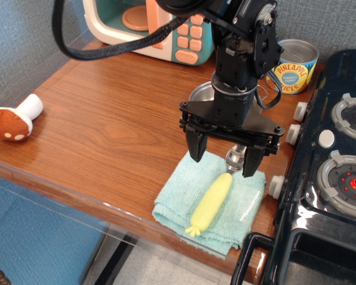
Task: Move the pot between the microwave and mushroom
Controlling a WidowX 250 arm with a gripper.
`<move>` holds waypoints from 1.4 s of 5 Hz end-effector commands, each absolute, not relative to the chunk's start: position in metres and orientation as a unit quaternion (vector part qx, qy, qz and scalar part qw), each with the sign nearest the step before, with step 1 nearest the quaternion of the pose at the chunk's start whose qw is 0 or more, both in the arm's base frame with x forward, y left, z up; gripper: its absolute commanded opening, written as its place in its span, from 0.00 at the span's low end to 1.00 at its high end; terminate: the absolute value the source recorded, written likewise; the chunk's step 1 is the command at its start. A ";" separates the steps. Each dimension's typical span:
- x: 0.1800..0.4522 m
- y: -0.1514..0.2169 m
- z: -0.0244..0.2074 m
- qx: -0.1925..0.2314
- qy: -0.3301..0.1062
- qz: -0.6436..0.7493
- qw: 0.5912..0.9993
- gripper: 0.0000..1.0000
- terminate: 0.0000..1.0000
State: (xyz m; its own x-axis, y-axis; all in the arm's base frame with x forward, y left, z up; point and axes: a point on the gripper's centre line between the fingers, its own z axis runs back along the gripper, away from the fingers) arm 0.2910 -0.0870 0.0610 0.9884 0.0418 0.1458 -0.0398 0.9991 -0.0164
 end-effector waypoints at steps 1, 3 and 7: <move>0.291 -0.087 0.061 -0.007 -0.073 0.020 0.997 1.00 0.00; 0.346 -0.086 0.063 -0.017 -0.074 0.013 0.997 1.00 0.00; 0.408 -0.102 0.025 -0.008 -0.053 -0.021 0.998 1.00 0.00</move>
